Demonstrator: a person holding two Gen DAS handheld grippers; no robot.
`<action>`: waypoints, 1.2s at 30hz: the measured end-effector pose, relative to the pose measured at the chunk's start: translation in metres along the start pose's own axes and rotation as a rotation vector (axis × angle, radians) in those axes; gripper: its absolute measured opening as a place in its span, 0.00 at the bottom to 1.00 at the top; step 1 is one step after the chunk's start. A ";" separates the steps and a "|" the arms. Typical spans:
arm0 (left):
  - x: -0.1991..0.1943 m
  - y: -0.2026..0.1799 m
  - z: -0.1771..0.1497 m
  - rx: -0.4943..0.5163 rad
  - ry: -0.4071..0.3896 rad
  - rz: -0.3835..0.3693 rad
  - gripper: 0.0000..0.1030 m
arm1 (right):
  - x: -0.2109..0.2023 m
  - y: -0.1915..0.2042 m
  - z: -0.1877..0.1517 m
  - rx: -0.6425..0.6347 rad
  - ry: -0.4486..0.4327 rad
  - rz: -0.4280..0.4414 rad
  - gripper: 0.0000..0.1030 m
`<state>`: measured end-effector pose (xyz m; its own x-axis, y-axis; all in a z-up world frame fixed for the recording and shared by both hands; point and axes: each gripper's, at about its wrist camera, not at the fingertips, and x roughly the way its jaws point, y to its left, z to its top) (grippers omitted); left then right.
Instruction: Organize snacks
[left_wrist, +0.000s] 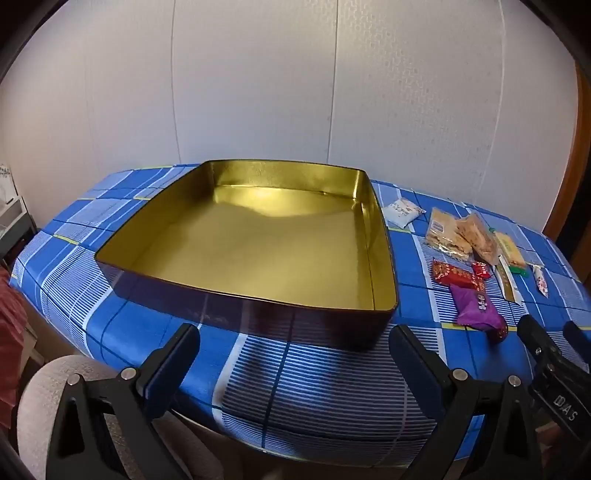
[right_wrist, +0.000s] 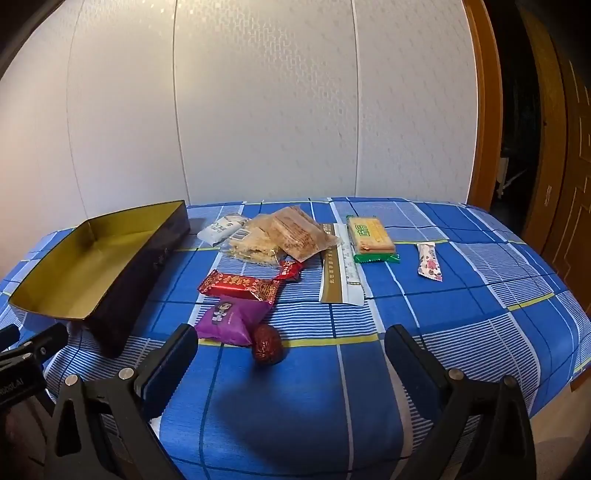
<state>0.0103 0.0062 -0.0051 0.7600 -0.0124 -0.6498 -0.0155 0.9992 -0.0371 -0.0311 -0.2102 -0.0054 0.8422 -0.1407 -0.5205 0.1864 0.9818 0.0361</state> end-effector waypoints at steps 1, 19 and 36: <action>0.000 0.000 0.000 0.002 0.002 0.001 1.00 | 0.000 0.001 -0.001 0.000 0.002 0.002 1.00; 0.001 -0.003 0.001 0.010 0.006 0.005 1.00 | 0.006 -0.002 -0.002 0.016 0.033 0.002 1.00; 0.002 -0.003 0.000 0.026 0.012 0.006 1.00 | 0.006 -0.005 -0.001 0.020 0.029 -0.009 1.00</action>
<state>0.0120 0.0029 -0.0064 0.7520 -0.0067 -0.6591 -0.0033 0.9999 -0.0139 -0.0275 -0.2156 -0.0096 0.8258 -0.1451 -0.5450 0.2039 0.9778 0.0486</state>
